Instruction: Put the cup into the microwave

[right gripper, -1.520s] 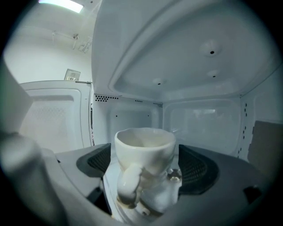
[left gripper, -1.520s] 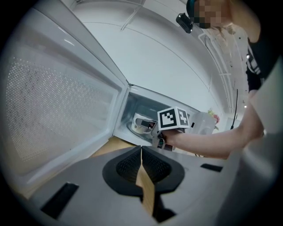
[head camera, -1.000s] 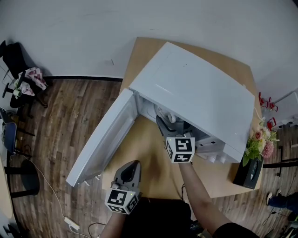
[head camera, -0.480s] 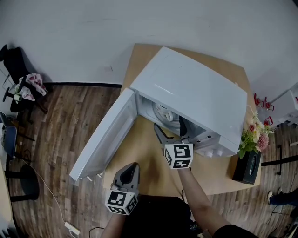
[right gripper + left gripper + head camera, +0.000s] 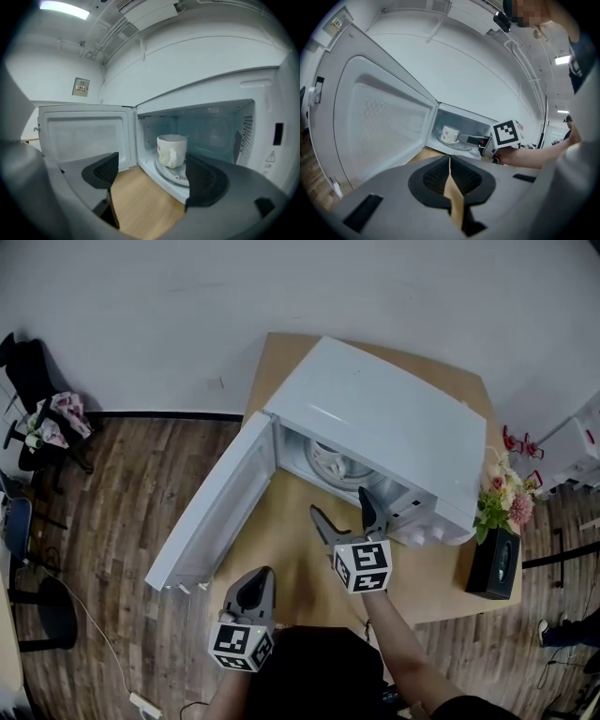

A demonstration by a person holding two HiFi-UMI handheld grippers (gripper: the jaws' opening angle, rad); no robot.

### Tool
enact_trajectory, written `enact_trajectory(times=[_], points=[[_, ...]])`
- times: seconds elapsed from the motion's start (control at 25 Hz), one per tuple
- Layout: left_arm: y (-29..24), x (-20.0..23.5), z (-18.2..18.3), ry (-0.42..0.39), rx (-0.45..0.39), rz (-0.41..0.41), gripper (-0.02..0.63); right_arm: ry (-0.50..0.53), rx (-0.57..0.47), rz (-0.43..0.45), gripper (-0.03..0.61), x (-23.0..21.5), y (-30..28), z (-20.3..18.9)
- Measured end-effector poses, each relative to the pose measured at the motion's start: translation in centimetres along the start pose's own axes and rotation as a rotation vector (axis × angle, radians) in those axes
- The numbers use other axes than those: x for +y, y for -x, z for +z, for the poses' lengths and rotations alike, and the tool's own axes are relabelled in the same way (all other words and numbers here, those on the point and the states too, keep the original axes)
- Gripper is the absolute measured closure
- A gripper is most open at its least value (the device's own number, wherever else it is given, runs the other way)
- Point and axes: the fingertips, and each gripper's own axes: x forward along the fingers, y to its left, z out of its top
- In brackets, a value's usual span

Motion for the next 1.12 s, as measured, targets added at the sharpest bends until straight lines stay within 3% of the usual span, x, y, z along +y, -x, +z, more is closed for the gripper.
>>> enact_trajectory(times=[0.4, 0.8, 1.12], points=[[1.6, -1.0, -0.2, -0.007, -0.015, -0.022, 0.607, -0.087, 0.064, 0.005, 0.143, 1.3, 5.9, -2.9], [2.1, -2.2, -0.8, -0.01, -0.009, -0.053, 0.607, -0.268, 0.1, 0.038, 0.143, 4.2, 11.2, -4.3], [1.7, -3.1, -0.2, -0.028, -0.02, -0.075, 0.607, -0.309, 0.123, 0.052, 0.145, 5.3, 15.2, -4.8]])
